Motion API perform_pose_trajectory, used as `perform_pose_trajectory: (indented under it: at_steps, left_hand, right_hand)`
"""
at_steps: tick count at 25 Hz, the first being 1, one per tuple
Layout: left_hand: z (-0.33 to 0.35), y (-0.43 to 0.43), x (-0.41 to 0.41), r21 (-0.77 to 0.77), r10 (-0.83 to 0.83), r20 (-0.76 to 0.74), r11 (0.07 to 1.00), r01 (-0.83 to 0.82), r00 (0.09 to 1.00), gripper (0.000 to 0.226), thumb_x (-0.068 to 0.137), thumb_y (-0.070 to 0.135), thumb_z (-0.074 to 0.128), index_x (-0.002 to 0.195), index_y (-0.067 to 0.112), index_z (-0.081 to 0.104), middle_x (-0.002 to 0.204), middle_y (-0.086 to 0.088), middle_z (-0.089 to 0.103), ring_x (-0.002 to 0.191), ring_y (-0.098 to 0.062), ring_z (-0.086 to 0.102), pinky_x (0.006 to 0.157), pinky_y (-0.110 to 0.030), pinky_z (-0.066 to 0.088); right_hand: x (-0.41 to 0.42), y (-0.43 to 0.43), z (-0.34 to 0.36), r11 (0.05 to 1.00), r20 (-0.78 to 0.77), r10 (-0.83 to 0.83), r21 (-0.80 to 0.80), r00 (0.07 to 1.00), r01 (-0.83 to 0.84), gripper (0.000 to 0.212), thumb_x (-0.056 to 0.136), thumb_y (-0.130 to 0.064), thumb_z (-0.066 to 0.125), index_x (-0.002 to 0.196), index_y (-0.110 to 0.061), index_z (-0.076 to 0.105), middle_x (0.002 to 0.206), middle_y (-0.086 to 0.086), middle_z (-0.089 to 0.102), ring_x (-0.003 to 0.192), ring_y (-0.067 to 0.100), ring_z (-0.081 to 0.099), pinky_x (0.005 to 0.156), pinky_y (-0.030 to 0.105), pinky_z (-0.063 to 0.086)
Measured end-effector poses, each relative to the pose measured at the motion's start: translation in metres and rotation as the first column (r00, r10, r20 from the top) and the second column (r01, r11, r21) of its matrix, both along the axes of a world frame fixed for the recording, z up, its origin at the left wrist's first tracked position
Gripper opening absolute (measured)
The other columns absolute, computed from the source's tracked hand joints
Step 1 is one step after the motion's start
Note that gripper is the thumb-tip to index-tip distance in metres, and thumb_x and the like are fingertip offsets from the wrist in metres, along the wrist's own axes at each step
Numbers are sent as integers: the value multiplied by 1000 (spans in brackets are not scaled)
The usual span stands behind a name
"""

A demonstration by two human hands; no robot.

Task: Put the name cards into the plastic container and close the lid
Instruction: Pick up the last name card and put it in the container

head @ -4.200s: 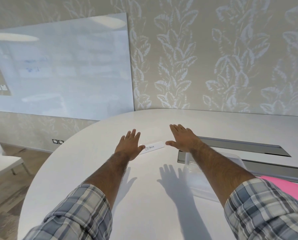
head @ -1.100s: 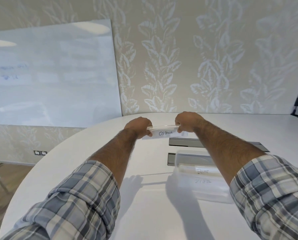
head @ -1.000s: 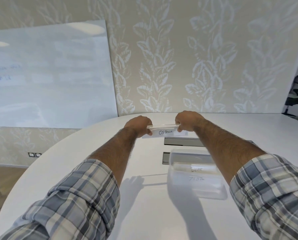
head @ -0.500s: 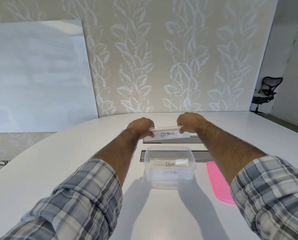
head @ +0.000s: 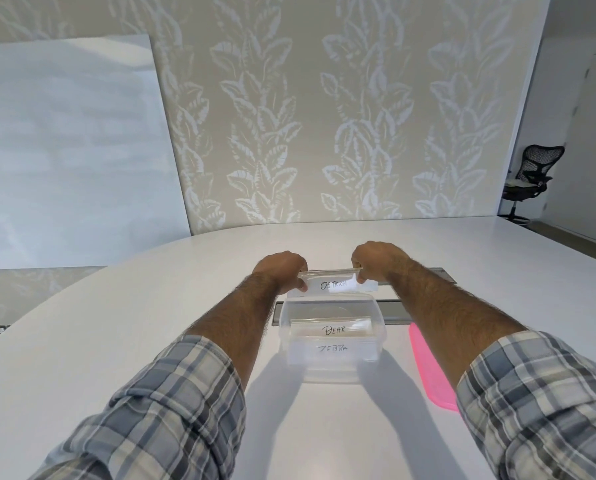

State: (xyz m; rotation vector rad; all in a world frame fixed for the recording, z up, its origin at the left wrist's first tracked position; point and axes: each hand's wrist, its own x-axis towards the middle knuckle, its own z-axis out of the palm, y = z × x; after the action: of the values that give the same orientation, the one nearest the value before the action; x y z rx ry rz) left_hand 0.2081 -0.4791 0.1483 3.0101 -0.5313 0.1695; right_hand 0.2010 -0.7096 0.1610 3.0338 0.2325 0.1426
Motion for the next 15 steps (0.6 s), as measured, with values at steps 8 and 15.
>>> perform_pose_trajectory:
  at_steps: [8,15]
  left_hand:
    - [-38,-4,11,5,11,-77,1000,-11,997,51,83,34,77,130,23,62,127,-2,65,113,-26,62,85,-33,45]
    - [-62,-8,18,5,40,-120,999,-39,992,48,86,26,74,131,22,60,133,-5,61,117,-29,60,94,-37,48]
  right_hand:
    - [11,-2,-37,1000,-57,22,-18,998,-23,37,80,-26,78,114,-17,66,117,4,67,105,27,64,80,33,46]
    - [21,-4,-60,999,-92,36,-19,995,-37,31,80,-25,76,109,-19,66,115,2,67,104,26,64,79,32,46]
